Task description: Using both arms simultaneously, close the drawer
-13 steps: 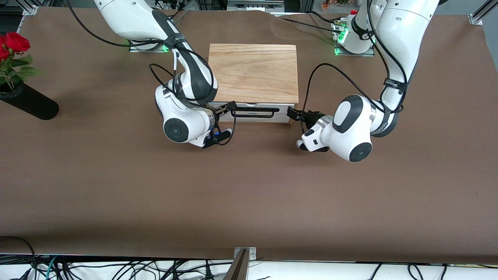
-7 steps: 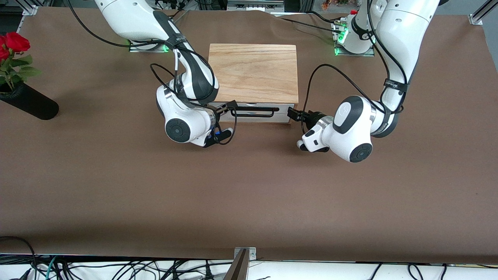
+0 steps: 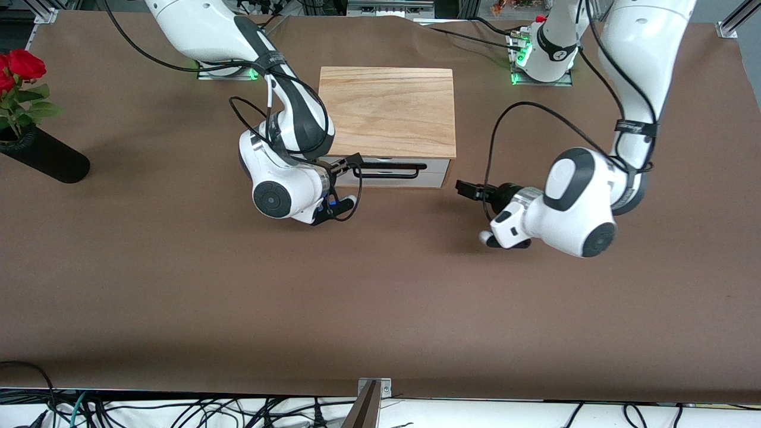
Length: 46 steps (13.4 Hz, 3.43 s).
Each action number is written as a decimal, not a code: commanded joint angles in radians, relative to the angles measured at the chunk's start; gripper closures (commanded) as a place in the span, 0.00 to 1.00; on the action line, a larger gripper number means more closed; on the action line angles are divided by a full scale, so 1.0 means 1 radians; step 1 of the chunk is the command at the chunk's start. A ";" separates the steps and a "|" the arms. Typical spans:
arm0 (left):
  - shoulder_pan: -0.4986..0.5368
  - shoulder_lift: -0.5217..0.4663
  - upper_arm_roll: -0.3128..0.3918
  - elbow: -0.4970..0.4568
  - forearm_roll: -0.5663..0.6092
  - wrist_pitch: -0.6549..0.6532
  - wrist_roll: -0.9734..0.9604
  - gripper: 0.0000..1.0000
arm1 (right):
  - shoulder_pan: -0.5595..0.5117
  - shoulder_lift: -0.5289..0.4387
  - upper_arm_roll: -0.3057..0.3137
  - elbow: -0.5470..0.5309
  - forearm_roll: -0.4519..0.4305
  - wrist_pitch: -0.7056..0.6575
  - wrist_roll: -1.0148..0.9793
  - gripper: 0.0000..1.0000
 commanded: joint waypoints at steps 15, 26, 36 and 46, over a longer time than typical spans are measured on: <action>0.127 -0.231 0.020 0.128 0.520 -0.013 0.029 0.00 | -0.001 -0.030 -0.248 0.293 -0.278 0.058 -0.010 0.00; 0.119 -0.549 0.083 -0.168 0.652 0.071 0.187 0.00 | -0.323 -0.321 -0.247 0.129 -0.272 0.037 -0.049 0.00; 0.139 -0.543 0.083 -0.134 0.652 0.068 0.179 0.00 | -0.484 -0.541 -0.175 -0.059 -0.459 0.024 -0.287 0.00; 0.159 -0.541 0.081 -0.131 0.648 0.054 0.175 0.00 | -0.486 -0.517 -0.159 -0.033 -0.493 0.003 -0.294 0.00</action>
